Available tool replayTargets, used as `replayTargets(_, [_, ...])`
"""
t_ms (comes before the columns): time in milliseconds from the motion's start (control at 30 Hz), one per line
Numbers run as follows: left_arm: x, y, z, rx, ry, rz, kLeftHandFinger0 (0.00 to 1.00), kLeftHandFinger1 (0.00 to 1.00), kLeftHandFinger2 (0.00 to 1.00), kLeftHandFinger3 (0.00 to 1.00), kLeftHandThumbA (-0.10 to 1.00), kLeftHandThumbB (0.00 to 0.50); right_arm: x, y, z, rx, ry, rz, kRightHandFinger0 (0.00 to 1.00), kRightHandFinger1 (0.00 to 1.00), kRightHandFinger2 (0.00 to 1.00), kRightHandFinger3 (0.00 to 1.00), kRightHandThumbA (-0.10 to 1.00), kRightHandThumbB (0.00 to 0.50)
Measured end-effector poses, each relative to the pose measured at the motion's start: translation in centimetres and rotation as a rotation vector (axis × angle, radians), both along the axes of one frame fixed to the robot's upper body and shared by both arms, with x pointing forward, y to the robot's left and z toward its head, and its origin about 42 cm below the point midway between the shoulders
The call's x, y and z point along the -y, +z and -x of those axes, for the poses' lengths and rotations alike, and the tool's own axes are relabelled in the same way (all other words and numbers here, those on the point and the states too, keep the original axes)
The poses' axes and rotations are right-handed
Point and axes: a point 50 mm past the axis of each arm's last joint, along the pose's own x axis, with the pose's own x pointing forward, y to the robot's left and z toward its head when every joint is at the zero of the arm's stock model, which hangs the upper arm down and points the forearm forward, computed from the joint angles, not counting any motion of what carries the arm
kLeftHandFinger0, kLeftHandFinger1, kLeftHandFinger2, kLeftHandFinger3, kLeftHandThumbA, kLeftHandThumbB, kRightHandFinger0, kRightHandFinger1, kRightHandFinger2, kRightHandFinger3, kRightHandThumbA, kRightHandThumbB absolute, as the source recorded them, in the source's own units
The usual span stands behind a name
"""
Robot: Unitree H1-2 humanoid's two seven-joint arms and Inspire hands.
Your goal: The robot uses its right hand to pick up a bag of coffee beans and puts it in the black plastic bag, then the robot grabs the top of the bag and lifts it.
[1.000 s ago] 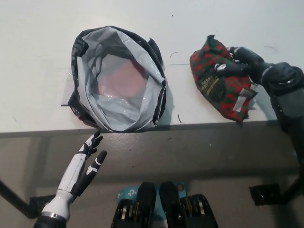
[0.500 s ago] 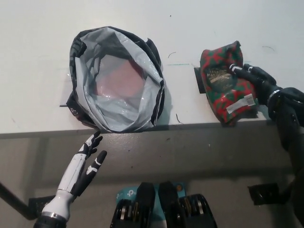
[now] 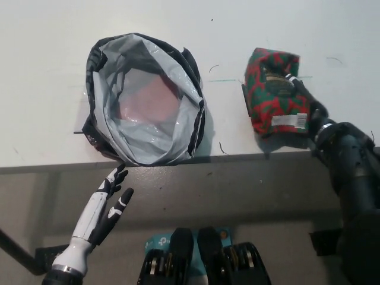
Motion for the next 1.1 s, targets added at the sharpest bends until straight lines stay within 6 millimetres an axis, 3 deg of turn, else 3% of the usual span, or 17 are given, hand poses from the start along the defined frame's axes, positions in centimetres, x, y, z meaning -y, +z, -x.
replayTargets(200, [0.0, 0.0, 0.0, 0.000, 0.000, 0.001, 1.00, 1.00, 1.00, 1.00, 0.94, 0.138, -3.4, 0.5, 0.3, 0.019, 0.033, -0.110, 0.00, 0.30, 0.68, 0.95, -0.10, 0.106])
replayTargets(233, [0.0, 0.0, 0.0, 0.000, 0.000, 0.001, 1.00, 1.00, 1.00, 1.00, 0.93, 0.142, -3.7, 0.7, 0.3, 0.025, 0.035, -0.118, 0.00, 0.29, 0.69, 0.99, -0.10, 0.111])
replayTargets(333, [0.0, 0.0, 0.0, 0.000, 0.000, 0.001, 1.00, 1.00, 1.00, 1.00, 0.93, 0.143, -4.2, 1.4, 0.2, 0.045, 0.042, -0.132, 0.00, 0.27, 0.69, 0.98, -0.10, 0.118])
replayTargets(567, [0.0, 0.0, 0.0, -0.001, 0.000, 0.003, 1.00, 1.00, 1.00, 1.00, 0.92, 0.130, -4.5, 5.1, -0.4, 0.137, 0.046, -0.134, 0.00, 0.26, 0.71, 1.00, -0.10, 0.138])
replayTargets(700, [0.0, 0.0, 0.0, -0.001, 0.000, 0.003, 0.99, 1.00, 1.00, 1.00, 0.92, 0.128, -4.6, 6.5, -0.7, 0.161, 0.047, -0.136, 0.00, 0.23, 0.71, 1.00, -0.10, 0.122])
replayTargets(733, [0.0, 0.0, 0.0, -0.001, 0.000, 0.003, 0.99, 1.00, 1.00, 1.00, 0.92, 0.129, -4.6, 7.6, -1.0, 0.178, 0.051, -0.133, 0.00, 0.23, 0.71, 1.00, -0.10, 0.122])
replayTargets(800, [0.0, 0.0, 0.0, -0.001, 0.000, 0.003, 0.99, 1.00, 1.00, 1.00, 0.92, 0.129, -4.7, 8.4, -1.2, 0.188, 0.055, -0.132, 0.00, 0.25, 0.72, 1.00, -0.10, 0.145])
replayTargets(833, [0.0, 0.0, 0.0, -0.001, 0.000, 0.003, 0.99, 1.00, 1.00, 1.00, 0.92, 0.127, -4.7, 8.9, -1.4, 0.194, 0.057, -0.130, 0.01, 0.31, 0.77, 1.00, -0.10, 0.132])
replayTargets(867, [0.0, 0.0, 0.0, -0.001, 0.000, 0.003, 0.99, 1.00, 1.00, 1.00, 0.92, 0.127, -4.9, 9.8, -1.5, 0.205, 0.061, -0.127, 0.01, 0.31, 0.77, 1.00, -0.10, 0.132])
replayTargets(900, [0.0, 0.0, 0.0, -0.001, 0.000, 0.003, 0.98, 1.00, 1.00, 1.00, 0.92, 0.120, -5.0, 10.3, -1.7, 0.211, 0.063, -0.124, 0.00, 0.28, 0.72, 1.00, -0.10, 0.117])
replayTargets(1100, [0.0, 0.0, -0.1, -0.001, 0.000, 0.002, 0.99, 1.00, 1.00, 1.00, 0.91, 0.121, -6.4, 14.3, -2.5, 0.253, 0.108, -0.085, 0.00, 0.20, 0.69, 1.00, -0.10, 0.120])
